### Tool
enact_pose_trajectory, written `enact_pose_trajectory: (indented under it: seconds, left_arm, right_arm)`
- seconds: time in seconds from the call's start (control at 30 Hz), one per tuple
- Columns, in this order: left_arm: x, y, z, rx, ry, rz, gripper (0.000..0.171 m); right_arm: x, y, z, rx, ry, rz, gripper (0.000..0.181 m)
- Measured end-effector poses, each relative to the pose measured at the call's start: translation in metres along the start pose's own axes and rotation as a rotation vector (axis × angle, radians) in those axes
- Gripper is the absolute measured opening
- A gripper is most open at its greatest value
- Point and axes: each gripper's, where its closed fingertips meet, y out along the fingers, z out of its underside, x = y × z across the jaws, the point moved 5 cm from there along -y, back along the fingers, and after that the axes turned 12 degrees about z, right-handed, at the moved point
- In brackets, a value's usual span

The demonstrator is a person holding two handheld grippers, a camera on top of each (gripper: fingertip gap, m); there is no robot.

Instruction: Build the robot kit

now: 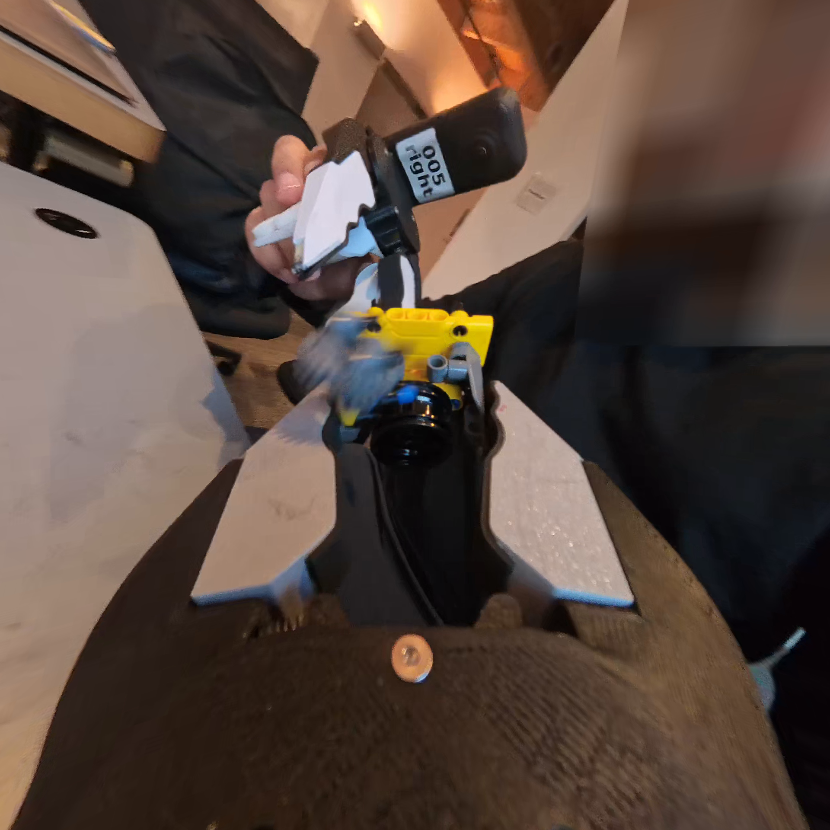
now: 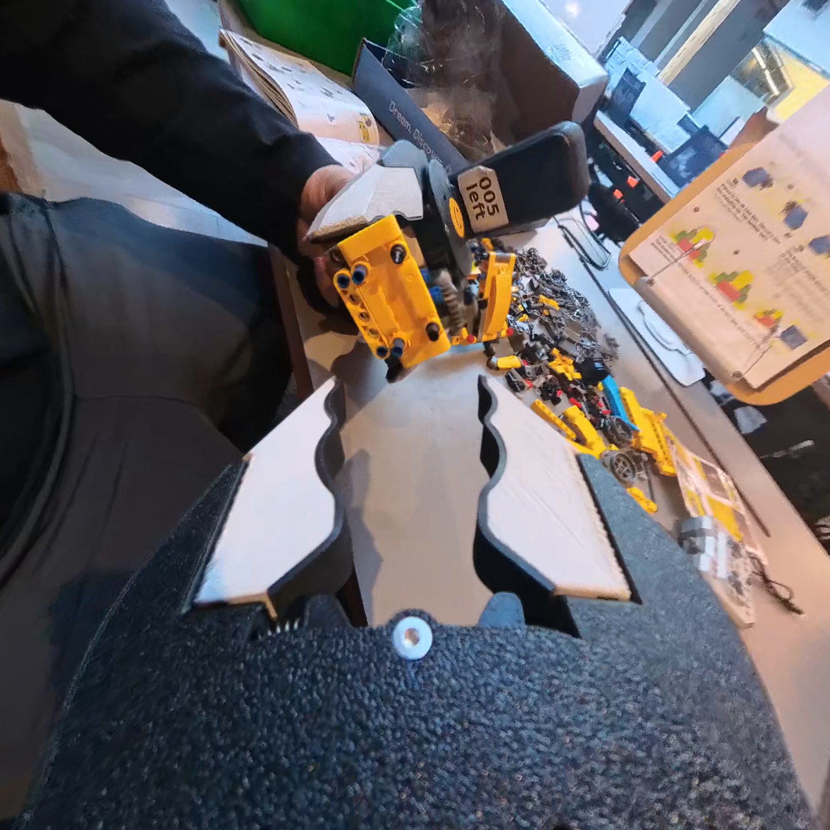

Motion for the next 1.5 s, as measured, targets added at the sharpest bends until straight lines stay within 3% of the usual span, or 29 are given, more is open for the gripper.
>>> enact_pose_trajectory:
  seconds: [0.07,0.13,0.27,0.43,0.5,0.7,0.93,1.5]
  left_arm:
    - [-0.001,0.004,0.002,0.021,-0.001,0.026,0.063]
    - [0.007,0.004,0.007,0.08,-0.008,-0.043,0.063]
    - [0.03,-0.017,0.006,0.194,-0.017,-0.337,0.063]
    - [0.046,-0.038,0.025,0.381,-0.049,-0.644,0.062]
    - [0.049,-0.039,0.032,0.451,0.0,-0.745,0.063]
    - [0.055,-0.038,0.036,0.545,0.136,-0.962,0.064]
    - [0.051,-0.042,0.035,0.553,0.213,-1.08,0.074]
    - [0.008,-0.054,0.056,0.511,0.237,-1.171,0.078]
  right_arm:
    - [0.003,0.003,-0.008,-0.001,-0.035,0.02,0.059]
    - [0.005,0.008,-0.009,0.0,-0.052,0.027,0.054]
    - [-0.009,0.024,0.036,0.161,-0.01,0.038,0.052]
    - [-0.032,0.028,0.096,0.379,0.146,0.064,0.054]
    - [-0.035,0.028,0.106,0.435,0.158,0.064,0.057]
    - [-0.047,0.024,0.11,0.428,0.217,0.11,0.054]
    - [-0.056,0.02,0.108,0.362,0.32,0.109,0.055]
    - [-0.058,0.016,0.104,0.305,0.366,0.086,0.061]
